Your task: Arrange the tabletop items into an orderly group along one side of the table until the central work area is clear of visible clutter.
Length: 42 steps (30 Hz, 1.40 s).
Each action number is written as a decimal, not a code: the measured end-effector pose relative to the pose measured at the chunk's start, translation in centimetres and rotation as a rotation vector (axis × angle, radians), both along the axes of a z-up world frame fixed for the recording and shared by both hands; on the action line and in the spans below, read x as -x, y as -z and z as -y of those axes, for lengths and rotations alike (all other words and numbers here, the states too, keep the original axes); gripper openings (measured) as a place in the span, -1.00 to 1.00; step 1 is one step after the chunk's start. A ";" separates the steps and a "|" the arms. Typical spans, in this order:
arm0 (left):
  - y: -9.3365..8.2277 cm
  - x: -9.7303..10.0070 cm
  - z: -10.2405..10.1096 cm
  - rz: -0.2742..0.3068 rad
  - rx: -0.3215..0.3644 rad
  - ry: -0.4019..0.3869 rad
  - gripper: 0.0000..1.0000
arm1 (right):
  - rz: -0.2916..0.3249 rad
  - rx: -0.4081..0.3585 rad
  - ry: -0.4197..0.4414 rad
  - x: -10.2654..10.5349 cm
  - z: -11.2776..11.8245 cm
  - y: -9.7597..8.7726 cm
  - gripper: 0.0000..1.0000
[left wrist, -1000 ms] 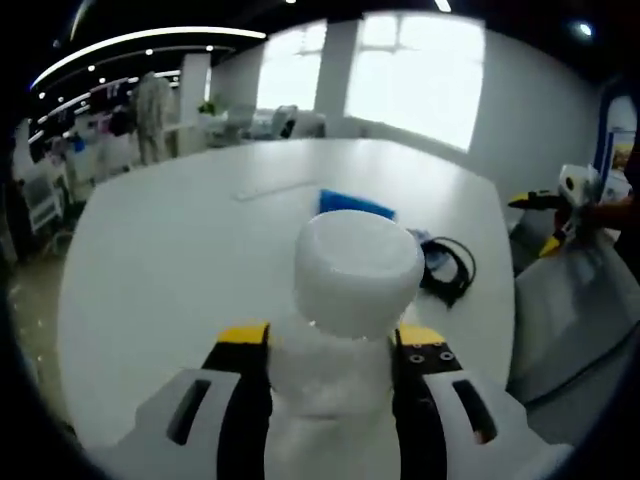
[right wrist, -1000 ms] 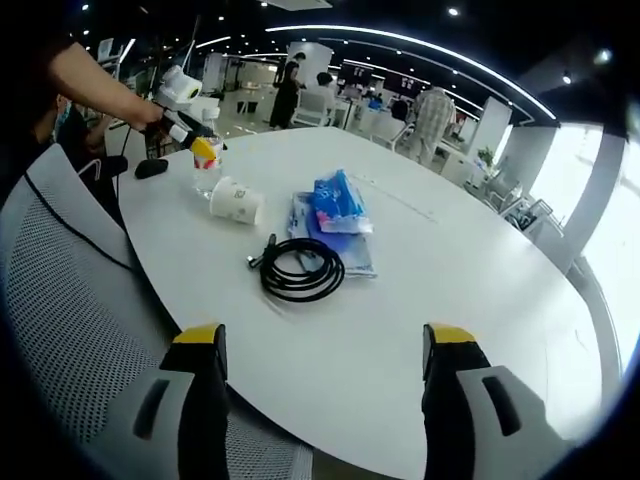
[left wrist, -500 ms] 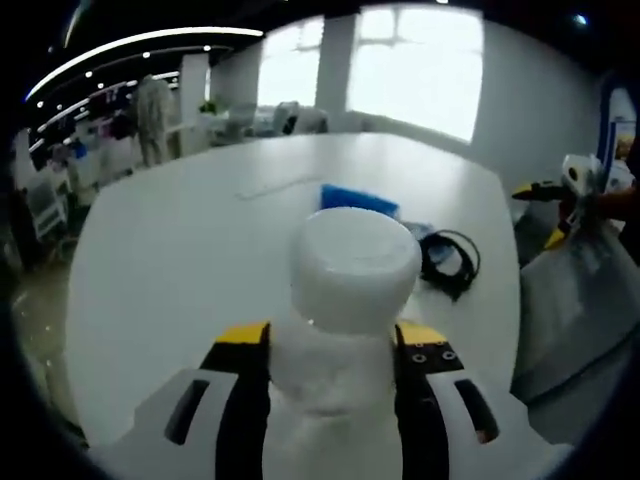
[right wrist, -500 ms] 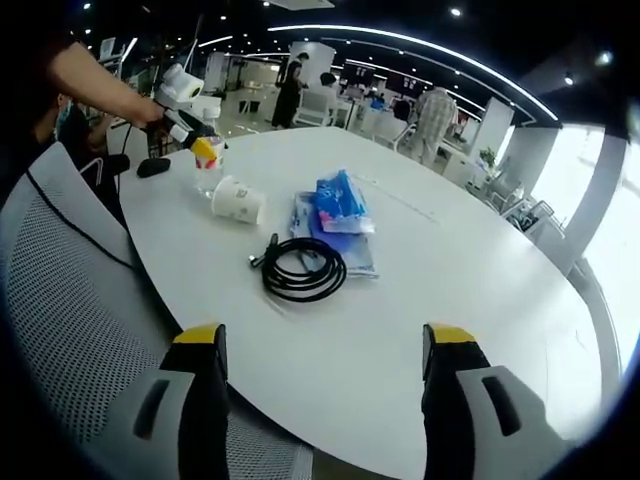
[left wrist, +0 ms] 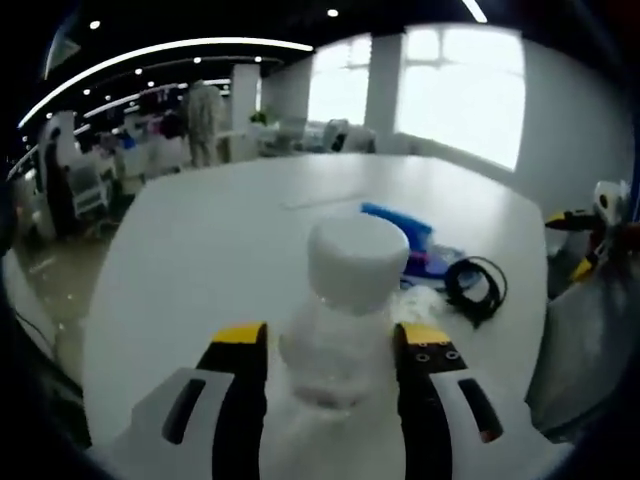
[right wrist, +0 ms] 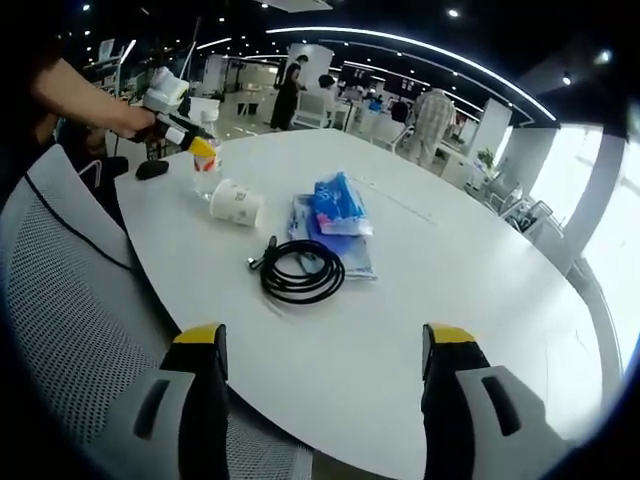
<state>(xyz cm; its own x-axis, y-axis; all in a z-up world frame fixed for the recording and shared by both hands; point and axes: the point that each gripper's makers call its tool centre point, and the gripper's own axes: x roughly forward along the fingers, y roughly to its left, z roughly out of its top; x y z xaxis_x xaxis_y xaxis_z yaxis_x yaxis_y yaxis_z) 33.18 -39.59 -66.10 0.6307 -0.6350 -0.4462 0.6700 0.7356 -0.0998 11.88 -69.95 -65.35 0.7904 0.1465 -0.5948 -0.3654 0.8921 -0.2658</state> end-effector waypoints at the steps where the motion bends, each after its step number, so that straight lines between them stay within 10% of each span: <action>1: 0.1 0.0 -0.2 -0.008 0.005 -0.030 -0.03 | 0.000 0.000 0.001 0.0 0.0 0.0 0.59; 11: -0.7 -0.7 -0.4 0.076 0.000 -0.237 0.14 | 0.001 -0.001 0.002 0.0 0.0 -0.1 0.59; 21: 0.6 -0.5 -0.8 0.040 -0.013 -0.430 0.20 | -0.001 0.001 0.008 0.0 0.2 0.0 0.57; 42: 2.0 -1.0 -1.4 0.047 -0.067 -0.549 -0.12 | -0.019 0.009 0.005 0.2 0.2 0.4 0.55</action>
